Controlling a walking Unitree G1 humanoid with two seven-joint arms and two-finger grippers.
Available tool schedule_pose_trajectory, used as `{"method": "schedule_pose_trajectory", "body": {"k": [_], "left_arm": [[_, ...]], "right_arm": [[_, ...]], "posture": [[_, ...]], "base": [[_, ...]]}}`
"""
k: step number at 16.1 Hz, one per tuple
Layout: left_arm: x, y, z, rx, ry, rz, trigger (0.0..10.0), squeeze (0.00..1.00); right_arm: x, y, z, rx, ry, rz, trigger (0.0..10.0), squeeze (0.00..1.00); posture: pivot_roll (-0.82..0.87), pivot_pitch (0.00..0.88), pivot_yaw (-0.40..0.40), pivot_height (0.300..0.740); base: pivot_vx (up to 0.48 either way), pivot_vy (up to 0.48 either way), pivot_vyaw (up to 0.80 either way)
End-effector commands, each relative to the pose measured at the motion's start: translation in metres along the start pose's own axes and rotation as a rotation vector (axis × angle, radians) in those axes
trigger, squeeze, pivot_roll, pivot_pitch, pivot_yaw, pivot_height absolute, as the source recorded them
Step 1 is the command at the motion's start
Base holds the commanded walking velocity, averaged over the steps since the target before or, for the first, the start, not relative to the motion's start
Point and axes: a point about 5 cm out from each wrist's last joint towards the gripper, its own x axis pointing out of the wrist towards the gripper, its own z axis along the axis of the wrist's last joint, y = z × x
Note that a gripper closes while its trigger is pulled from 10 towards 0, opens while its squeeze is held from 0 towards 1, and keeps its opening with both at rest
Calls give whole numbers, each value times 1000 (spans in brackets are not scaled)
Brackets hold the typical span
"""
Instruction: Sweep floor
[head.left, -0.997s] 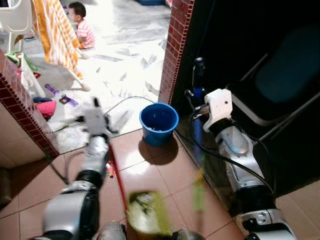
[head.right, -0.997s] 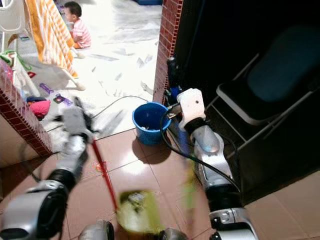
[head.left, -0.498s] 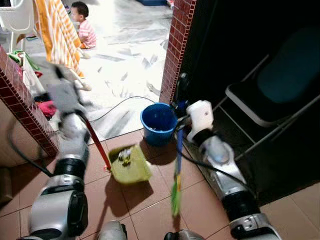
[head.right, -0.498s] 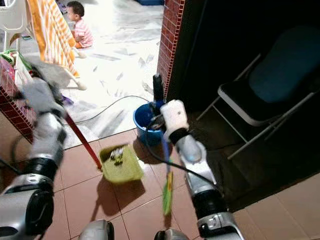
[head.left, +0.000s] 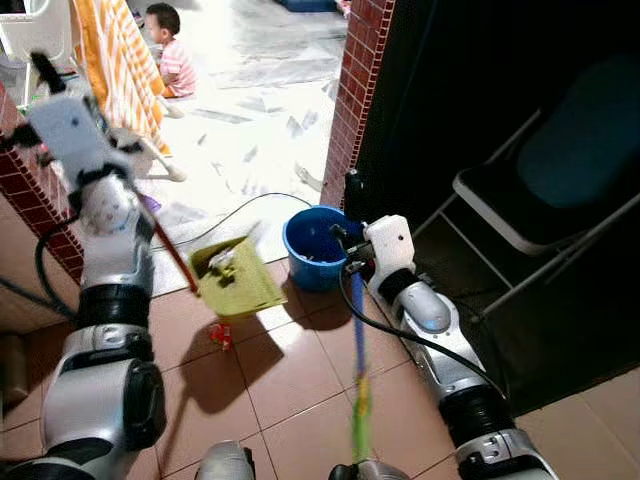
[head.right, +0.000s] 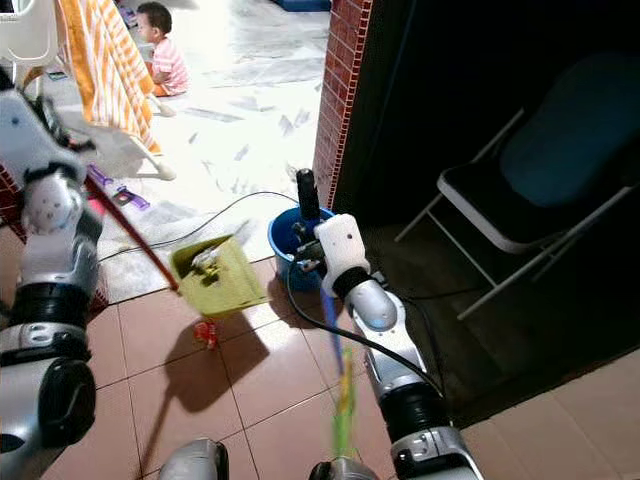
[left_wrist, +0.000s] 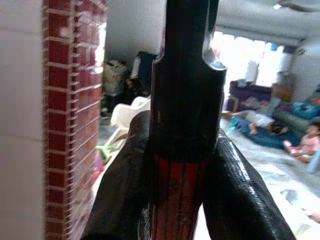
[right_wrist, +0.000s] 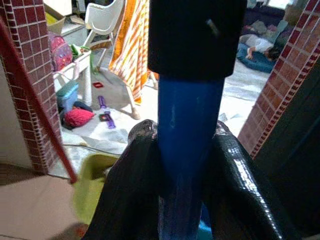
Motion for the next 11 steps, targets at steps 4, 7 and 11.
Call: {"method": "schedule_pose_trajectory", "body": {"k": [4,7,11], "left_arm": [[8,-32,67,-68,-239,-80,10000,0],[10,-39,74,-91,-252,-110,10000,0],[6,-44,74,-91,-247,-134,10000,0]], "right_arm": [[-1,-4,5,1,-15,-4,10000,0],[1,0,6,13,-15,18,10000,0],[0,0,6,14,-11,22,10000,0]], "posture": [[-35,0,-49,740],[-36,0,-50,740],[-44,0,-48,740]], "base": [[0,0,-570],[102,0,0],[371,0,0]]}}
